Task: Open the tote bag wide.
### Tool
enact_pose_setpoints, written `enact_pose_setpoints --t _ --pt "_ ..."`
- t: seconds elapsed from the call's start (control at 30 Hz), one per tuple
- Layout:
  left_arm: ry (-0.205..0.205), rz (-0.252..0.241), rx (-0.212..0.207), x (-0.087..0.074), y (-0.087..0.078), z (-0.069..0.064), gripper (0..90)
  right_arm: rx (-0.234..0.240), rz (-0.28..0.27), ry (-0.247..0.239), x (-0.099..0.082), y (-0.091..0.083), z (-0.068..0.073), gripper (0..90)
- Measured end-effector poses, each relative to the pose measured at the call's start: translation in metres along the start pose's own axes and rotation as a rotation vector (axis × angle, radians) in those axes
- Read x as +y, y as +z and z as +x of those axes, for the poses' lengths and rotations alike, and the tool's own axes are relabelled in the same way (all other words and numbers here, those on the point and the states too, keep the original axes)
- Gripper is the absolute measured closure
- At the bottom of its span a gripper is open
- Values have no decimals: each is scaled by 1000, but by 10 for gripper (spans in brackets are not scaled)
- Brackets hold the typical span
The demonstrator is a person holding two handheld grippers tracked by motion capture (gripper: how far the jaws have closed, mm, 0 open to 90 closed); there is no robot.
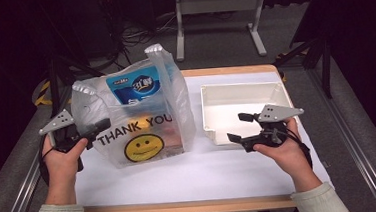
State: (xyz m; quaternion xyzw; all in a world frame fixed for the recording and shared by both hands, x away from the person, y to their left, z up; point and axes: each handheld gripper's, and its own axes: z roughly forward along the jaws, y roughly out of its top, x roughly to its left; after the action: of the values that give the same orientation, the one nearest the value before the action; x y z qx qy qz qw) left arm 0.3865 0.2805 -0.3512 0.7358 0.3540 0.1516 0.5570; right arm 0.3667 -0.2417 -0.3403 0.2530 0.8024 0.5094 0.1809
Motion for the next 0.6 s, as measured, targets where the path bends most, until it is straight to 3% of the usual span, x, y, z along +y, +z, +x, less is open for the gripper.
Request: enact_pose_setpoints --t 0.07,0.23,0.3,0.4,0.6 --pt "5 1 2 0 0 -1 900 30 18 -23 10 6 5 329" --pt "5 5 -3 0 -1 -1 899 28 11 -85 33 22 13 321" --pt "0 4 -6 -1 -2 -1 898 46 34 -62 43 32 17 293" --pt "5 6 -5 -1 -4 0 898 21 65 -25 52 42 24 262" --pt "2 2 -4 -2 -5 0 894 28 25 -55 69 62 34 230"
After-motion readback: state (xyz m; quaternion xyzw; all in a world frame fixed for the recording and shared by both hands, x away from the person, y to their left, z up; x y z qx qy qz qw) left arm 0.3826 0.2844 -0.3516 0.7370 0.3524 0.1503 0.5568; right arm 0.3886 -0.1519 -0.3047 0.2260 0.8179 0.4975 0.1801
